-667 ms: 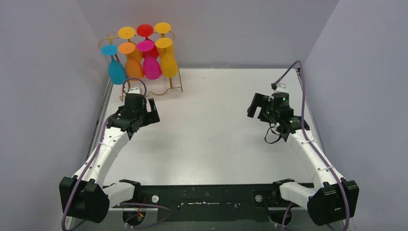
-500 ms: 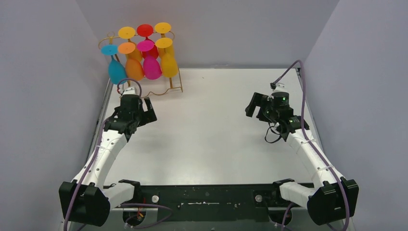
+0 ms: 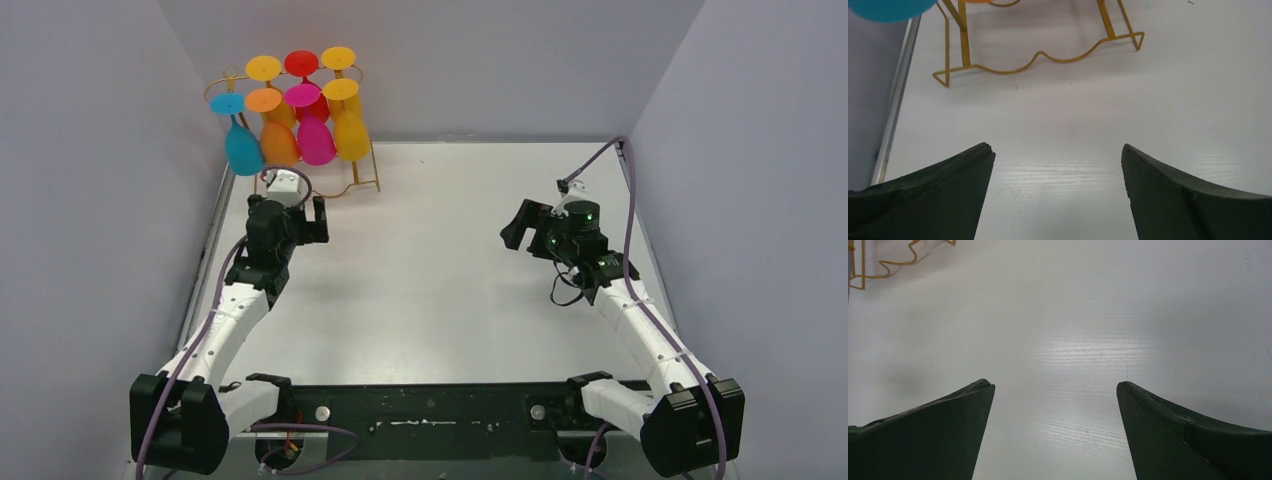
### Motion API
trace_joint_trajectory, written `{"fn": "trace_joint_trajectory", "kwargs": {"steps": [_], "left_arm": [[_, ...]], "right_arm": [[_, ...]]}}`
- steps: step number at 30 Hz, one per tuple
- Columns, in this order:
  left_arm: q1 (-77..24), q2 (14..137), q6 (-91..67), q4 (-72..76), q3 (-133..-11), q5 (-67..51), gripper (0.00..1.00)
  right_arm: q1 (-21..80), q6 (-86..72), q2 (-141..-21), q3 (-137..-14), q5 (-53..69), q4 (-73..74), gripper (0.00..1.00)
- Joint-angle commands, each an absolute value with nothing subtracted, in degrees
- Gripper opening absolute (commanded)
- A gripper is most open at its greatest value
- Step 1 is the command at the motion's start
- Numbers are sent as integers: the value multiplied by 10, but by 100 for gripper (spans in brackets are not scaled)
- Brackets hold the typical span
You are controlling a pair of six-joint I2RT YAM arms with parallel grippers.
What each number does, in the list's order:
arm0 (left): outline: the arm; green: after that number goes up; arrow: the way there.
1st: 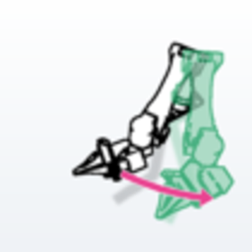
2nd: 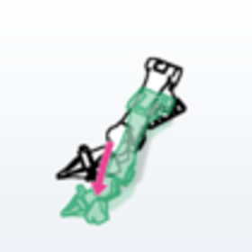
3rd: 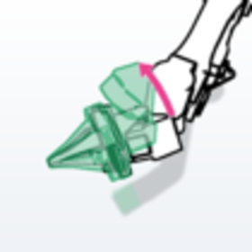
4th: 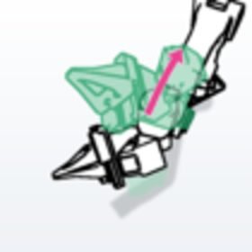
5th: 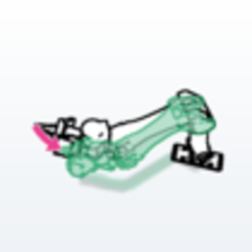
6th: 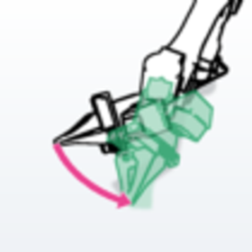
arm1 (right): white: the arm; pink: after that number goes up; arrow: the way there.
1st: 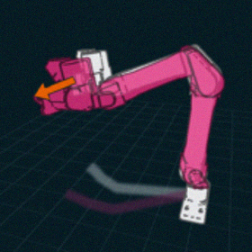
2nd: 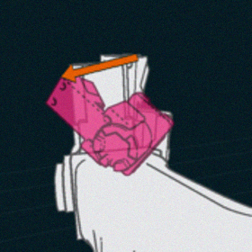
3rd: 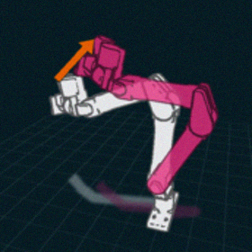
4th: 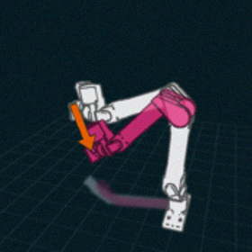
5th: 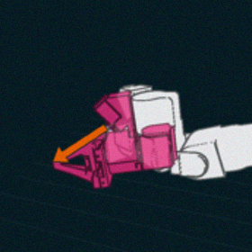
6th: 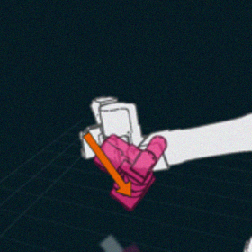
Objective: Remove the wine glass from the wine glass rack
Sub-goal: Adjust the wine rack at the center of the board.
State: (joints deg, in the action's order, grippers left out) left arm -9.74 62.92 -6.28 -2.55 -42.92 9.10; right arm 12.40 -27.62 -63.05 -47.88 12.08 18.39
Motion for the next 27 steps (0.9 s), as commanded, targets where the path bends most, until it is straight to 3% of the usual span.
{"fn": "trace_joint_trajectory", "kwargs": {"steps": [1, 9, 16, 27], "left_arm": [[-95, 658, 85, 164, -426, 46, 97], [-77, 802, 222, 174, -468, -86, 97], [-44, 873, 236, 298, -442, -110, 97], [43, 1053, 244, 332, -536, -284, 97]], "right_arm": [[124, -272, -598, -469, 117, 137, 100], [121, -259, -575, -481, 101, 163, 100], [120, -253, -529, -474, 109, 180, 100], [120, -252, -495, -482, 96, 221, 100]]}}
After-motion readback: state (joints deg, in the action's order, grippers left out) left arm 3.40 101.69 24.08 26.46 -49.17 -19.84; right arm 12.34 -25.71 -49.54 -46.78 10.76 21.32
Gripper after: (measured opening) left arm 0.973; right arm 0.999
